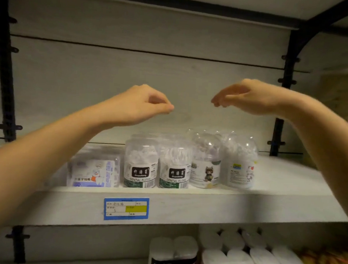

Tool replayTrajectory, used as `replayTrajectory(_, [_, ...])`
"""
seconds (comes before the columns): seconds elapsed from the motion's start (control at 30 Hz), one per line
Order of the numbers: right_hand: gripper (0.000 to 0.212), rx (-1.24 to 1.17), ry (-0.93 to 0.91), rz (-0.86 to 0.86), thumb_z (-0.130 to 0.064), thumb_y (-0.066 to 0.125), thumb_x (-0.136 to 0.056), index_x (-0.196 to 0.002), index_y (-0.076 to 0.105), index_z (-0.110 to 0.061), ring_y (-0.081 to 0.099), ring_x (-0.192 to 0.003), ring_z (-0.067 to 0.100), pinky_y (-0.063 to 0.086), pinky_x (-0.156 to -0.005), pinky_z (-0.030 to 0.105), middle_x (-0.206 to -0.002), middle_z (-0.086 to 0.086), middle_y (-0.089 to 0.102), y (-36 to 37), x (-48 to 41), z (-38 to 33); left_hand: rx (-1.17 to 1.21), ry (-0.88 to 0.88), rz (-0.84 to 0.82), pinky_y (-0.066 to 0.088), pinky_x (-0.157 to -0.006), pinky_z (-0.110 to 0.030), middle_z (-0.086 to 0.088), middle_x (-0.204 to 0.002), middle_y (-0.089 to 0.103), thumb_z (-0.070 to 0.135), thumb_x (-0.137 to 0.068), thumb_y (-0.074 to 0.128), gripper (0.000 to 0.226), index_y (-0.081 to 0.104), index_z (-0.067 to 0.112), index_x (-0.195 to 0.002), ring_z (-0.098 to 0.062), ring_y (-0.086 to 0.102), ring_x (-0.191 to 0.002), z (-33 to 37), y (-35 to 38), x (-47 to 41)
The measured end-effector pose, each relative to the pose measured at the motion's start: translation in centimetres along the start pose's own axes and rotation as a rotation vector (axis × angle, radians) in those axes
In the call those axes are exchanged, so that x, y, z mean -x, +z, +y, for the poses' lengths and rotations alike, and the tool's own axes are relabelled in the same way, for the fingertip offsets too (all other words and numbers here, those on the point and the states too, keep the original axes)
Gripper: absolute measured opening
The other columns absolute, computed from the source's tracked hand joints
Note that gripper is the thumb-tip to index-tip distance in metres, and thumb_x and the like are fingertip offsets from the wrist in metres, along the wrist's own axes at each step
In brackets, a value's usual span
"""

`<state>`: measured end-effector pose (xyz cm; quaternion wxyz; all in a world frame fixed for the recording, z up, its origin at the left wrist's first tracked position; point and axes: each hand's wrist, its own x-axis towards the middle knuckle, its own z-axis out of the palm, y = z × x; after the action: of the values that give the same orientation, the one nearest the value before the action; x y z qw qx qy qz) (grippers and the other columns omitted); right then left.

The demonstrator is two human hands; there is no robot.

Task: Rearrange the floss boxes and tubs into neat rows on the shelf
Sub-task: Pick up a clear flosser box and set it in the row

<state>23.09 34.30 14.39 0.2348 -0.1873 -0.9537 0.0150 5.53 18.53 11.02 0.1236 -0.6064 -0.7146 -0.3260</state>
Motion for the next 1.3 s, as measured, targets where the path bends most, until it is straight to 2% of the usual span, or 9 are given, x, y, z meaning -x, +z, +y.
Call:
replayTrajectory(0.17, [0.042, 0.007, 0.050, -0.185, -0.048, 0.051, -0.085, -0.123, 0.056, -0.030, 0.054, -0.105, 0.008, 0.040, -0.089, 0.026, -0.125, -0.009, 0.058, 1.5, 4.5, 4.2, -0.107, 0.045, -0.142, 0.038, -0.075, -0.004, 0.014, -0.107, 0.064, 0.045, -0.086, 0.055, 0.035, 0.065, 0.028, -0.115, -0.003, 0.058, -0.101, 4.3, 3.1, 0.4])
replayTrajectory(0.37, [0.053, -0.073, -0.016, -0.120, -0.053, 0.058, -0.079, -0.128, 0.051, -0.033, 0.060, -0.101, 0.012, 0.044, -0.082, 0.023, -0.128, -0.004, 0.057, 3.2, 5.3, 6.9, -0.171, -0.041, -0.200, 0.040, -0.071, -0.010, 0.005, -0.124, 0.062, 0.044, -0.083, 0.060, 0.049, 0.056, 0.024, -0.128, -0.007, 0.057, -0.105, 5.8, 5.8, -0.5])
replayTrajectory(0.53, [0.054, -0.068, -0.067, -0.116, -0.056, 0.057, -0.078, -0.127, 0.052, -0.034, 0.060, -0.100, 0.011, 0.045, -0.085, 0.026, -0.127, -0.006, 0.058, 3.0, 5.5, 7.4, -0.191, -0.068, -0.176, 0.039, -0.068, -0.007, 0.002, -0.113, 0.067, 0.049, -0.076, 0.065, 0.047, 0.063, 0.025, -0.117, -0.008, 0.060, -0.094, 6.9, 6.1, -0.7])
replayTrajectory(0.8, [0.054, -0.023, -0.108, -0.103, -0.059, 0.055, -0.076, -0.124, 0.054, -0.033, 0.060, -0.099, 0.013, 0.047, -0.088, 0.030, -0.120, -0.008, 0.060, 2.5, 6.4, 7.2, -0.235, -0.086, -0.130, 0.047, -0.079, -0.020, 0.002, -0.101, 0.069, 0.054, -0.070, 0.067, 0.048, 0.068, 0.024, -0.107, -0.011, 0.062, -0.092, 7.6, 6.3, -0.6])
replayTrajectory(0.93, [0.059, -0.130, -0.088, -0.109, -0.066, 0.040, -0.076, -0.121, 0.057, -0.032, 0.057, -0.104, 0.010, 0.042, -0.093, 0.027, -0.117, -0.011, 0.060, 1.8, 5.9, 7.7, -0.167, -0.147, -0.149, 0.048, -0.088, -0.028, 0.005, -0.101, 0.071, 0.067, -0.076, 0.046, 0.054, 0.071, 0.024, -0.098, -0.011, 0.063, -0.096, 7.4, 5.6, -1.2])
replayTrajectory(1.0, [0.061, -0.228, -0.047, -0.028, -0.064, 0.034, -0.082, -0.126, 0.056, -0.027, 0.054, -0.113, 0.012, 0.037, -0.098, 0.026, -0.124, -0.008, 0.059, 1.6, 4.2, 8.7, -0.118, -0.196, -0.109, 0.040, -0.091, -0.026, 0.006, -0.112, 0.068, 0.058, -0.088, 0.038, 0.050, 0.069, 0.023, -0.105, -0.012, 0.059, -0.107, 7.0, 5.0, -2.2])
replayTrajectory(1.07, [0.047, -0.252, -0.045, -0.004, -0.050, 0.035, -0.093, -0.131, 0.052, -0.026, 0.048, -0.123, 0.012, 0.033, -0.103, 0.026, -0.135, -0.007, 0.053, 2.1, 2.2, 9.5, -0.150, -0.221, -0.109, 0.036, -0.098, -0.027, 0.005, -0.125, 0.061, 0.045, -0.095, 0.038, 0.040, 0.064, 0.023, -0.116, -0.014, 0.052, -0.119, 6.3, 4.8, -3.5])
replayTrajectory(1.17, [0.039, -0.347, -0.060, -0.172, -0.033, 0.040, -0.097, -0.135, 0.048, -0.027, 0.041, -0.130, 0.009, 0.031, -0.104, 0.024, -0.142, -0.008, 0.045, 3.5, -0.1, 9.7, -0.229, -0.250, -0.249, 0.027, -0.104, -0.024, 0.005, -0.140, 0.049, 0.032, -0.098, 0.038, 0.038, 0.054, 0.020, -0.130, -0.014, 0.042, -0.131, 5.8, 5.4, -4.6])
replayTrajectory(1.3, [0.039, -0.331, -0.018, -0.298, -0.032, 0.047, -0.095, -0.132, 0.051, -0.025, 0.048, -0.126, 0.017, 0.036, -0.106, 0.030, -0.140, -0.004, 0.049, 4.7, -1.5, 9.2, -0.234, -0.278, -0.353, 0.031, -0.094, -0.022, 0.001, -0.136, 0.053, 0.030, -0.098, 0.039, 0.039, 0.053, 0.014, -0.131, -0.015, 0.052, -0.115, 5.7, 6.2, -5.3])
